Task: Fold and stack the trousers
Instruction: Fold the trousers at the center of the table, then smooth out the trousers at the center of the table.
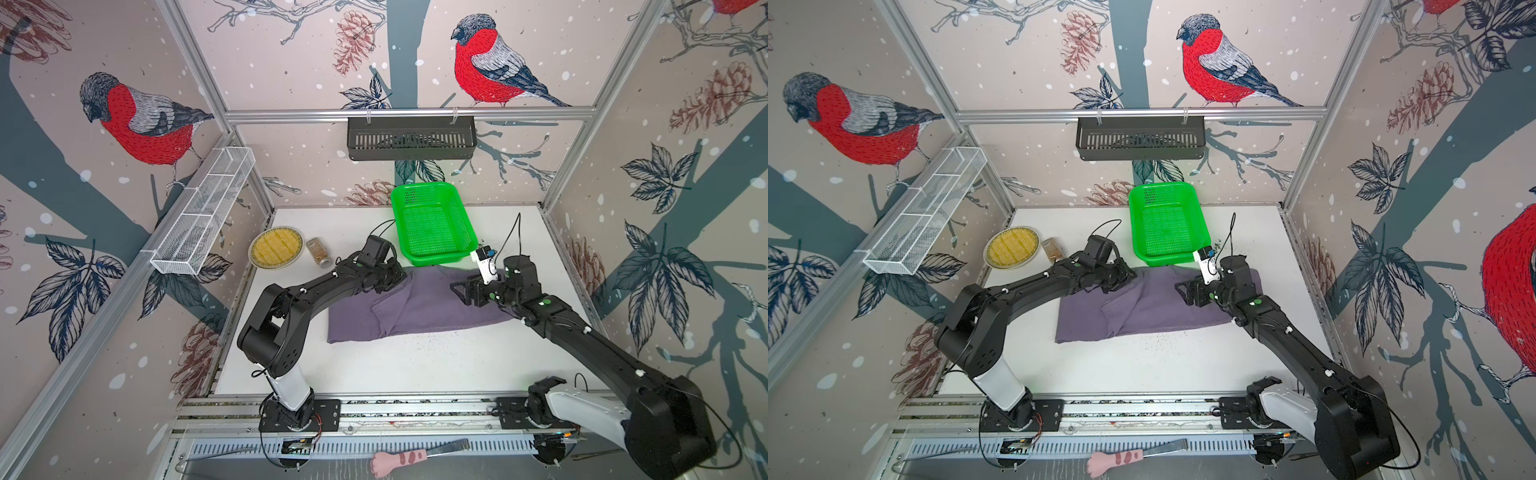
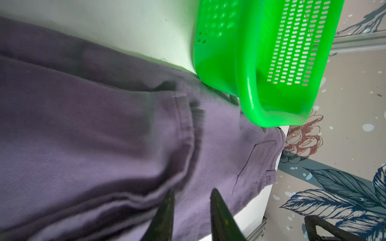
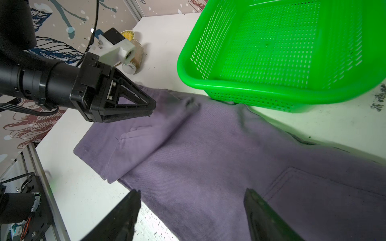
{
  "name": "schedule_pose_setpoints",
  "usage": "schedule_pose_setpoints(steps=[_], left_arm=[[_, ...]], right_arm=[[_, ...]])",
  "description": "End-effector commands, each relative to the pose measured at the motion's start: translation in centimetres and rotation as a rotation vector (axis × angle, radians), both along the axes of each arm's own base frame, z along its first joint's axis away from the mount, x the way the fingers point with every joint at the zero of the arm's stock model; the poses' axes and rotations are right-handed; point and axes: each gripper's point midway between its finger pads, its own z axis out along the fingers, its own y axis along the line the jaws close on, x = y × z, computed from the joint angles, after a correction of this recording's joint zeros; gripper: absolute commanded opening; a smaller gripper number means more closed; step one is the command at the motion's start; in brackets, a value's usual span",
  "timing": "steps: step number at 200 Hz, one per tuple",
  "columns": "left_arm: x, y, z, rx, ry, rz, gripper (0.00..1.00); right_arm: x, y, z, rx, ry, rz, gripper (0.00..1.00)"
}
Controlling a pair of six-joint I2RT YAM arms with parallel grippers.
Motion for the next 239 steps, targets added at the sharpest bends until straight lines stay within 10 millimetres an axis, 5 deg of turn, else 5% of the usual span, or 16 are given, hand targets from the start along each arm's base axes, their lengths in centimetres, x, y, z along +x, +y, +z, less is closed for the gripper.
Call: schedule_pose_setpoints(steps=[1, 49, 92, 131, 167, 203, 239], left_arm=[[0.0, -1.6, 1.6, 0.008, -0.070, -0.101, 0.36], [-0.6, 1.5, 4.7, 0.192, -0.125, -0.134, 0.45], [-2.8, 10.0, 5.3, 0.337, -0.087, -0.013, 0.54], [-6.0, 17.2, 2.1, 0.361, -0.003, 0.127, 0.54], [-8.2, 19.0, -0.8, 0.321, 0.019, 0.155, 0.53], [-9.1, 20.3, -3.3, 0.273, 0.044, 0.179, 0.52], [-9.6, 20.7, -4.7, 0.274, 0.075, 0.161, 0.51]], right_arm=[[0.1, 0.3, 0.5, 0.012, -0.019, 0.008, 0.80], [-0.3, 0.8, 0.6, 0.016, -0.016, 0.032, 0.81], [-1.4, 3.8, 0.7, -0.005, -0.026, 0.095, 0.80], [-2.2, 7.9, -1.5, -0.037, 0.131, 0.045, 0.79], [-2.3, 11.3, -4.8, -0.122, 0.286, -0.054, 0.77], [-2.7, 16.7, -5.1, -0.233, 0.193, 0.001, 0.77], [-3.8, 20.2, -8.2, -0.416, 0.139, 0.014, 0.73]])
